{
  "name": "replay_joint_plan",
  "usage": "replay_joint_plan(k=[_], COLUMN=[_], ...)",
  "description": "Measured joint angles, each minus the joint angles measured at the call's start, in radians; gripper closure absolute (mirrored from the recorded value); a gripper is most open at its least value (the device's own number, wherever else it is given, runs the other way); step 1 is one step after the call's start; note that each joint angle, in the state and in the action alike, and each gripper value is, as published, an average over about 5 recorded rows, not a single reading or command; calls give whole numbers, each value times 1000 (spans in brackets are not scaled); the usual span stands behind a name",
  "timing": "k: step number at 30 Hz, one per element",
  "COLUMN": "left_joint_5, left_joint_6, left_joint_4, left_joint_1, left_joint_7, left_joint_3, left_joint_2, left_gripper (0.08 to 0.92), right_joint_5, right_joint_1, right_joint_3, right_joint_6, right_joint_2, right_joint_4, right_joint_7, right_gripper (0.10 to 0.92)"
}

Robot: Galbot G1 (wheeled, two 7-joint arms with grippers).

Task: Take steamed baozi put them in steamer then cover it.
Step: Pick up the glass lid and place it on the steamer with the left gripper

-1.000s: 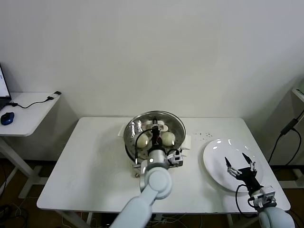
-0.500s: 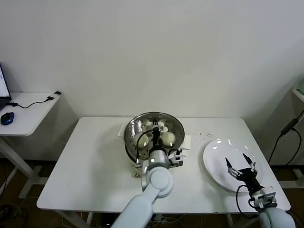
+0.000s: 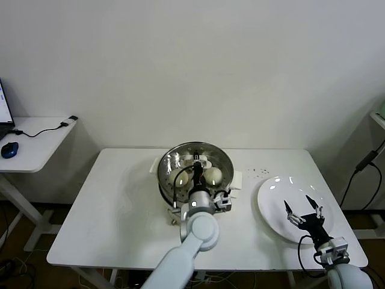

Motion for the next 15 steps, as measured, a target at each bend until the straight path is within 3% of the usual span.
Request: replay_joint_plan(k=[11, 15], left_joint_5=[6, 7], left_joint_6=[-1, -1], left_joint_4=[-2, -10], left_joint_1=[-3, -4], left_joint_7=[11, 22], left_joint_3=[3, 4], left_joint_2=[13, 23], left_gripper=[856, 812], right_joint_5=[-2, -2], right_joint_1=[0, 1], right_joint_3=[2, 3], right_joint_6=[0, 0], right_joint_2=[4, 4], right_joint_4=[0, 0], right_joint_7=[-4, -5], right_gripper=[203, 203])
